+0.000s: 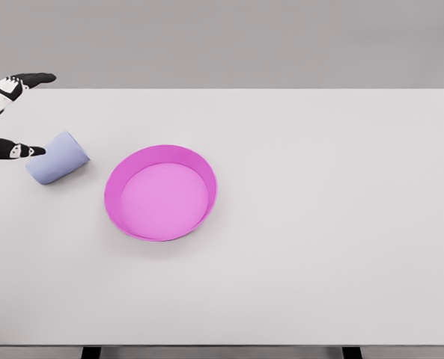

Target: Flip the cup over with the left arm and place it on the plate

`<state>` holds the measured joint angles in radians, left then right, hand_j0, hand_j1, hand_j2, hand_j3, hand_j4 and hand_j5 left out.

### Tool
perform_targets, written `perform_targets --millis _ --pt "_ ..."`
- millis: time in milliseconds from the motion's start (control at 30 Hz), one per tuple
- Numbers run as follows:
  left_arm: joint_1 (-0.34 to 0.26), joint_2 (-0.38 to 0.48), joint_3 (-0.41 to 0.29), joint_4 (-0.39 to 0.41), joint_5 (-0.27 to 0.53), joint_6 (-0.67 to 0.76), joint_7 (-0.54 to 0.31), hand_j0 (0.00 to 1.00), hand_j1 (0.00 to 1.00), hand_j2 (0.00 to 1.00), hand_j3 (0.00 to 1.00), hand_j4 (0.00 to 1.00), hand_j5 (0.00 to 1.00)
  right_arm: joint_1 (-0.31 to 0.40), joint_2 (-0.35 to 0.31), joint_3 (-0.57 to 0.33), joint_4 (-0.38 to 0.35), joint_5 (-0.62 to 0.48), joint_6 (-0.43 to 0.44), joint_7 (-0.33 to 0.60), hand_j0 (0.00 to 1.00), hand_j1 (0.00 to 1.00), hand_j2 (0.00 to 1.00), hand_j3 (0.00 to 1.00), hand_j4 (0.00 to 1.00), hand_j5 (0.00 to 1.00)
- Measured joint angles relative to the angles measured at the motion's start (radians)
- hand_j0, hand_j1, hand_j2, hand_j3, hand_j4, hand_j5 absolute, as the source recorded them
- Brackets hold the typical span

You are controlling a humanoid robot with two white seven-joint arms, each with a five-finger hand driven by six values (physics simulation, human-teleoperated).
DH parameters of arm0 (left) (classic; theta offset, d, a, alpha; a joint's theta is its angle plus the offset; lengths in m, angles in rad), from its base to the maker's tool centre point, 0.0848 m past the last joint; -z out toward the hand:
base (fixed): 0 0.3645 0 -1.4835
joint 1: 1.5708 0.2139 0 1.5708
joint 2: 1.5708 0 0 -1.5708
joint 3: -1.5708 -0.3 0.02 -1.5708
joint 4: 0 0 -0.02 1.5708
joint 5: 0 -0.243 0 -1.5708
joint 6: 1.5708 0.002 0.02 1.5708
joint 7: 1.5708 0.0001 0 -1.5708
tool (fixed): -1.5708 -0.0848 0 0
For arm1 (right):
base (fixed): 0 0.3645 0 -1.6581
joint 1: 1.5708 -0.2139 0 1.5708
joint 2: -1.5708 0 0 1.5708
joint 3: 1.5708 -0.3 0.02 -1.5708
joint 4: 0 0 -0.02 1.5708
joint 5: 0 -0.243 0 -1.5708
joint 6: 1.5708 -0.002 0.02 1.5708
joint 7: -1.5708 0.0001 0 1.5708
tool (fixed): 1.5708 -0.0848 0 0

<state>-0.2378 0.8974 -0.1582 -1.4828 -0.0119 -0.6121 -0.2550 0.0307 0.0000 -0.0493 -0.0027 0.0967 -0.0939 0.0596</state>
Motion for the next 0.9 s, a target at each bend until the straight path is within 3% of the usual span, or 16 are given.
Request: perform_targets --millis 233,567,900 --pt "0.023 0.000 -0.002 -0.003 -0.011 0.000 -0.027 1.00 1.00 1.00 1.00 1.00 1.00 0.002 0.000 0.000 0.001 0.000 0.000 0.000 1.00 1.00 1.00 1.00 1.00 1.00" --pt "0.060 -0.004 0.004 0.025 -0.091 0.000 -0.043 1.00 1.00 1.00 1.00 1.00 1.00 0.002 0.000 0.000 0.001 0.000 0.000 0.000 1.00 1.00 1.00 1.00 1.00 1.00" --pt "0.075 -0.010 0.009 0.061 -0.068 0.000 -0.043 1.00 1.00 1.00 1.00 1.00 1.00 0.002 0.000 0.000 0.000 0.000 0.000 0.000 1.00 1.00 1.00 1.00 1.00 1.00"
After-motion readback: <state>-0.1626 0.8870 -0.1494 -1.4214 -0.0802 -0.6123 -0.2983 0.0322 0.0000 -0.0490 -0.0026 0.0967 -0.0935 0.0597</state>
